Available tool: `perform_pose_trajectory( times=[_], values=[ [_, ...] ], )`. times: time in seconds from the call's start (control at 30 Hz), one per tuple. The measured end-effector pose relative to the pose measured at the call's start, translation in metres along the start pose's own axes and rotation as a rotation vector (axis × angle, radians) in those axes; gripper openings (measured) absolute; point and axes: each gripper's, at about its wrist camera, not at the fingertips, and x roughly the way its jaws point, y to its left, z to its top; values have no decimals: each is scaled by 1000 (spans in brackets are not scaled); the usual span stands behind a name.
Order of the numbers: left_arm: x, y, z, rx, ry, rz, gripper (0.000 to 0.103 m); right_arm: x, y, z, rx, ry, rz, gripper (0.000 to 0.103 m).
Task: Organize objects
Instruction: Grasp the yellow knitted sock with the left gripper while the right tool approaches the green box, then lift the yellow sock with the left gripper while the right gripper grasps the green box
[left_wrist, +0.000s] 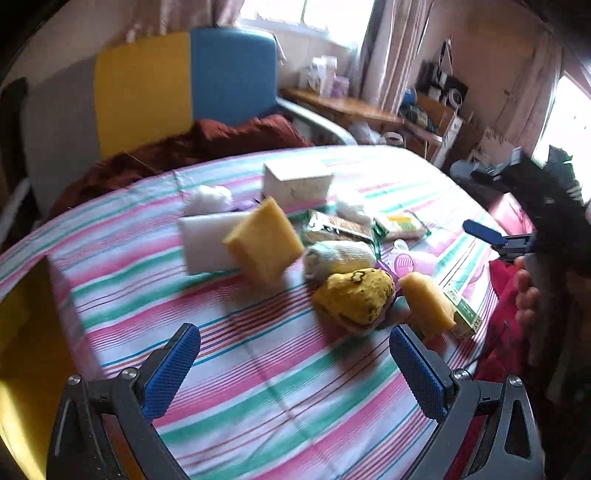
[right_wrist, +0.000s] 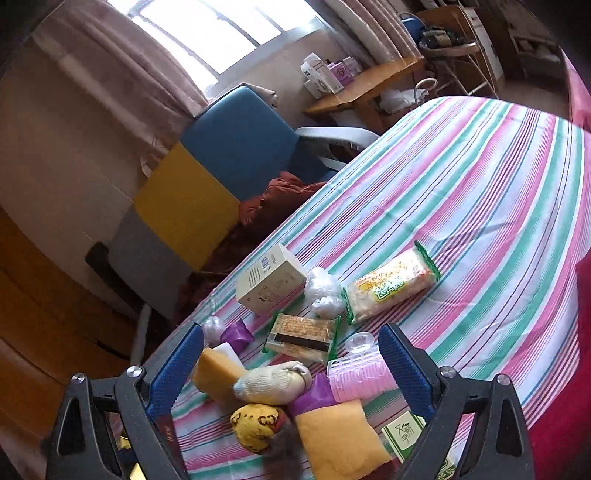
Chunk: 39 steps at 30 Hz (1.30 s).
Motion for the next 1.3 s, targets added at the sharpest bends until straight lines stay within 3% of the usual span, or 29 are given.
perform_pose_trajectory(
  times=[0.1, 0.33, 0.43, 0.47, 0.5, 0.57, 0.67, 0.8, 1.03, 1.27, 1.3],
  values=[
    [20, -9, 11, -19, 21, -33, 103, -2, -2, 0, 16, -9, 24, 97],
    [63, -36, 23, 41, 67, -45, 102, 2, -5, 3, 30, 10, 39, 97],
    [76, -37, 24, 23, 85, -68, 95, 3, -7, 4, 41, 21, 36, 97],
    [83, -36, 24, 15, 103, -88, 86, 4, -8, 4, 45, 26, 34, 97],
    [87, -35, 25, 7, 118, -107, 69, 5, -9, 4, 50, 32, 30, 97],
    [95, -29, 21, -45, 155, -189, 50, 7, -11, 4, 57, 43, 22, 97],
    [86, -21, 14, -72, 124, -217, 43, 11, -12, 5, 65, 64, -1, 97],
    [65, -10, 1, -78, 99, -196, 41, 23, -13, 4, 65, 129, -69, 97],
    [30, 16, -23, -137, 81, -180, 42, 61, -10, -4, 3, 312, -335, 97],
    [-8, 32, -38, -170, 19, -196, 42, 84, -9, -16, -53, 406, -448, 92],
    [-15, 35, -38, -176, 8, -199, 42, 86, -9, -16, -55, 413, -456, 87]
  ],
)
